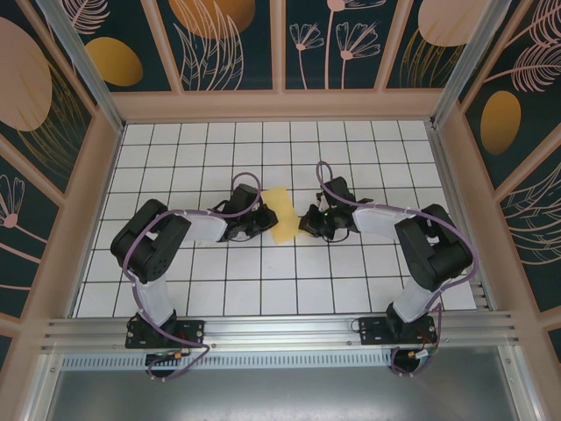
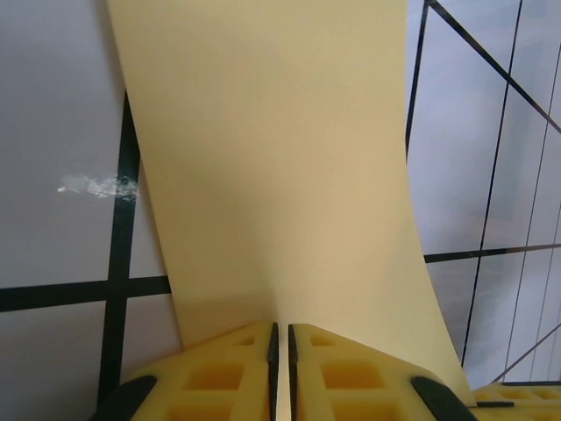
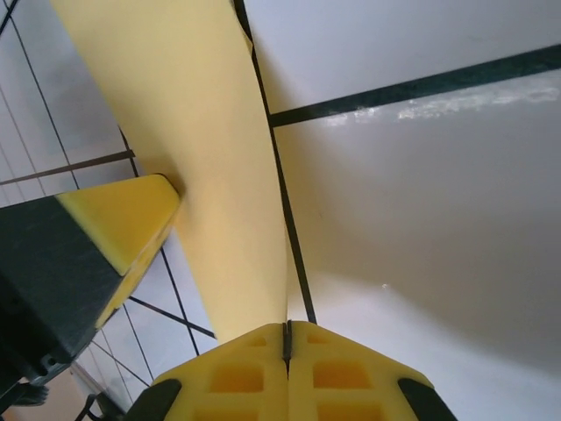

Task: Fold a paper plane with a square sheet of paper (pick it up from the middle)
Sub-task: Third fold the triangle at the center of the table.

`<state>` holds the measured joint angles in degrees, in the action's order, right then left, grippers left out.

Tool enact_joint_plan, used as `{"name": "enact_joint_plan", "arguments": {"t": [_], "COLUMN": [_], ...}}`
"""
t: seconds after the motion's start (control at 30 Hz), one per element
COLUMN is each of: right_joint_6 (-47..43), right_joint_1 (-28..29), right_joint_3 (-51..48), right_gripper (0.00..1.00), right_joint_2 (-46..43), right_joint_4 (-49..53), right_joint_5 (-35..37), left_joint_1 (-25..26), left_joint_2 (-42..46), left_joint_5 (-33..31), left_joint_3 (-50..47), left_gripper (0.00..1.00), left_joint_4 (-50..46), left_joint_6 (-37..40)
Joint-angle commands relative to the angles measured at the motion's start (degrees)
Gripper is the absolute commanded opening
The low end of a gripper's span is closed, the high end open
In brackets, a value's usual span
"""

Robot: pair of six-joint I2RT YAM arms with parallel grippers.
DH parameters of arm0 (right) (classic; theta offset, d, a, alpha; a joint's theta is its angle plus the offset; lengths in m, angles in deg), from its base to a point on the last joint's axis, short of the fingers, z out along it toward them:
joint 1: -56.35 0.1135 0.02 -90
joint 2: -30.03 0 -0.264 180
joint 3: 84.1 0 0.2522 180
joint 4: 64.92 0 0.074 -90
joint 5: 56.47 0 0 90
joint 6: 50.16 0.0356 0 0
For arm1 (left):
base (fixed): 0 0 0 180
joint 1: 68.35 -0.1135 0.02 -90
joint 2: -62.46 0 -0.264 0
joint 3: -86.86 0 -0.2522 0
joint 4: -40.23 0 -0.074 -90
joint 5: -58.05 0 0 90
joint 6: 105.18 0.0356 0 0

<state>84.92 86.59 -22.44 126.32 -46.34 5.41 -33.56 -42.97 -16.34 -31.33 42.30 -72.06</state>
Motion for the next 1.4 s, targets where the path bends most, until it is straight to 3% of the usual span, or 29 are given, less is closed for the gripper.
{"name": "enact_joint_plan", "arguments": {"t": [0.0, 0.43, 0.9, 1.23, 1.37], "right_joint_6": [-1.5, -0.7, -0.6, -0.1, -0.4], "right_joint_1": [0.8, 2.4, 4.0, 4.4, 4.5], "right_joint_3": [2.0, 3.8, 8.4, 10.5, 10.7], "right_gripper": [0.00, 0.00, 0.00, 0.00, 0.00], "right_joint_2": [0.4, 0.1, 4.1, 9.1, 9.9], "right_joint_4": [3.1, 5.4, 0.1, -3.6, -4.0], "right_joint_5": [1.9, 2.6, -1.1, -1.8, -1.3], "left_joint_1": [-0.1, -0.5, -0.6, -0.6, -0.9], "left_joint_2": [3.8, -1.4, -5.4, -3.4, -0.8], "left_joint_5": [-2.6, -13.0, -11.1, -7.5, -9.7], "left_joint_3": [2.8, 10.2, 9.8, 10.6, 10.8], "left_gripper": [0.17, 0.15, 0.11, 0.12, 0.12], "left_joint_4": [-2.3, -11.0, -11.1, -9.5, -8.9], "left_joint_6": [5.0, 8.4, 8.5, 8.3, 7.8]}}
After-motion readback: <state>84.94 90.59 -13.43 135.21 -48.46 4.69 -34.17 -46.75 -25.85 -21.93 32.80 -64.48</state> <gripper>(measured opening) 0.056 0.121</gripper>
